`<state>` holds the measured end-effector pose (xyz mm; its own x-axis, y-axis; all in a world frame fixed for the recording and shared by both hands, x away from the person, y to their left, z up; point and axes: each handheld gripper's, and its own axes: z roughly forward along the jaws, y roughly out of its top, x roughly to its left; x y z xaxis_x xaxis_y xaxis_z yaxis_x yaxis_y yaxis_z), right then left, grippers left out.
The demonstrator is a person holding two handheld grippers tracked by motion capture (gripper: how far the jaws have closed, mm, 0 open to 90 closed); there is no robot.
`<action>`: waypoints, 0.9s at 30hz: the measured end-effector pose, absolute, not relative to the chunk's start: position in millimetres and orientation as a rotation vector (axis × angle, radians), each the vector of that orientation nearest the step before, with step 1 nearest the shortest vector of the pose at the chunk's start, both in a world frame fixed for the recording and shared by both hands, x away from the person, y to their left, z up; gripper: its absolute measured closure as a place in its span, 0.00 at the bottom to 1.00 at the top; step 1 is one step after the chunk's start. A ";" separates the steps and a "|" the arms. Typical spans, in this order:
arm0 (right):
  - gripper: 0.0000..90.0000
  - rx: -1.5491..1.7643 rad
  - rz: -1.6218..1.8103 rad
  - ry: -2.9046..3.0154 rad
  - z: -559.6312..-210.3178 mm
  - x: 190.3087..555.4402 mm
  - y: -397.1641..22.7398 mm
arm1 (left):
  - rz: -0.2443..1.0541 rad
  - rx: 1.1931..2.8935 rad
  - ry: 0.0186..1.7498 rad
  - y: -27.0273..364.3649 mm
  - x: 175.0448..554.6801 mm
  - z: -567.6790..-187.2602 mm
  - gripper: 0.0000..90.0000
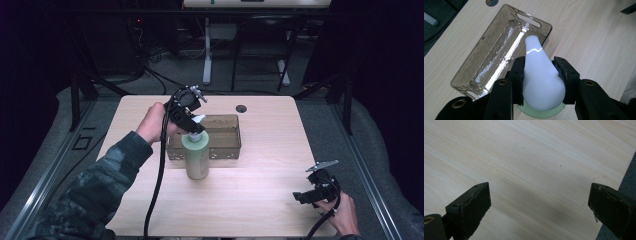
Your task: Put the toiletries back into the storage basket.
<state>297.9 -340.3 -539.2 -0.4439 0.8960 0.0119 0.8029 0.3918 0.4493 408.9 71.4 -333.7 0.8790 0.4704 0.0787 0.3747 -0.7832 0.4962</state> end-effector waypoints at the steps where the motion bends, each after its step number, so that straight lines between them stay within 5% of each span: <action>1: 0.04 1.502 0.579 2.419 -539.3 298.0 -340.5 | 0.270 2.575 0.612 71.2 408.7 -332.9 0.70; 27: 0.04 1.511 0.591 2.409 -537.1 296.8 -341.0 | 0.297 2.627 0.565 71.1 403.6 -306.1 0.70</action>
